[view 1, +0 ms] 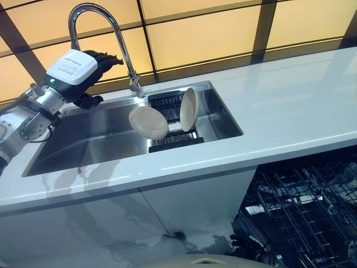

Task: Pick up plates and place into dishwasher.

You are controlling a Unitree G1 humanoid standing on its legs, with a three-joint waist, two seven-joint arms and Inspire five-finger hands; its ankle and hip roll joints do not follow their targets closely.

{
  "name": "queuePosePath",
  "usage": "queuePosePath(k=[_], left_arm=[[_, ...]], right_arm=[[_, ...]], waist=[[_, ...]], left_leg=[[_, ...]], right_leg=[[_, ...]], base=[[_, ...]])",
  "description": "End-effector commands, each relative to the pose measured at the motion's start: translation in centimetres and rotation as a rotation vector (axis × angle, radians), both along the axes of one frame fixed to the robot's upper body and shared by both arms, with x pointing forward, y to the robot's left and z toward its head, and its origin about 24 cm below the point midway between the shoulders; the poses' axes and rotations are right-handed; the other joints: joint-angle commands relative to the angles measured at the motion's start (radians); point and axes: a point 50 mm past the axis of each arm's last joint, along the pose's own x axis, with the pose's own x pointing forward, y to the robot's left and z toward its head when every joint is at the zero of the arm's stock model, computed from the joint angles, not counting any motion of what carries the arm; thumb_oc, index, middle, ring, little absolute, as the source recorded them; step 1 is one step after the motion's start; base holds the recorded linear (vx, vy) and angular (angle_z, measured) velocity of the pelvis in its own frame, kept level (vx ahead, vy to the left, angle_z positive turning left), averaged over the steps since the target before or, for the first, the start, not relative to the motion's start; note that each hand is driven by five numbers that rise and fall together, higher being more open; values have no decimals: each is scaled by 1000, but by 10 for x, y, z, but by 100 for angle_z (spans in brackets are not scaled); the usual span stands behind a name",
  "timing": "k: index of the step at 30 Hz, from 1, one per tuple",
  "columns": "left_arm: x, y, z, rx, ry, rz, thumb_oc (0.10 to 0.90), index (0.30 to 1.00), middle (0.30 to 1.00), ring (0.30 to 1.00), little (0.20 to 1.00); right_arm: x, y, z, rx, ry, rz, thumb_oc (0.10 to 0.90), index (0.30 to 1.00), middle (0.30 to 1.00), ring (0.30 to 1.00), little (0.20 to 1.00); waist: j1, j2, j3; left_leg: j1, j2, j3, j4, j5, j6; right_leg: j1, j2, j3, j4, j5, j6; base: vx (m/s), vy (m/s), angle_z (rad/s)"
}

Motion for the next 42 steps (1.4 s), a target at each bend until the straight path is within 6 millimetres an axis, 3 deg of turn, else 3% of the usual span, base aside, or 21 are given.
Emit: queuePosePath(k=[1,9,24,34,42], left_arm=[[-9,28,72,-54,-278,121,800,900,900,900,900],[-7,38,50,4,-182,182,800,900,900,900,900],[-1,24,18,68,-156,120,800,900,900,900,900],[-3,17,1,52,-360,27,800,900,900,900,900],[0,16,-19,42,-354,55,800,900,900,900,900]], right_arm=[[-16,-8,-1,-8,52,41,800,900,900,900,900],[-12,-14,2,-23,28,58,800,900,900,900,900],[-9,-21,5,-35,14,61,800,900,900,900,900],[-8,-21,6,-31,7,79,800,900,900,900,900],[-6,-23,7,-33,1,77,800,900,900,900,900]], waist=[[-10,-9,29],[-17,2,42],[-29,-1,59],[-34,-12,70],[-38,-17,78]], left_leg=[[61,-90,116,7,-184,72],[55,-91,123,7,-183,74],[50,-89,135,7,-183,74],[49,-87,143,7,-184,77],[47,-86,146,7,-183,80]], right_leg=[[16,40,105,6,-75,45],[7,38,117,6,-70,50],[0,36,126,6,-67,52],[-4,37,138,6,-63,53],[-7,37,148,6,-59,50]], base=[[-3,33,-6],[-11,40,-2],[-1,22,0],[0,20,-3],[6,18,-4]])
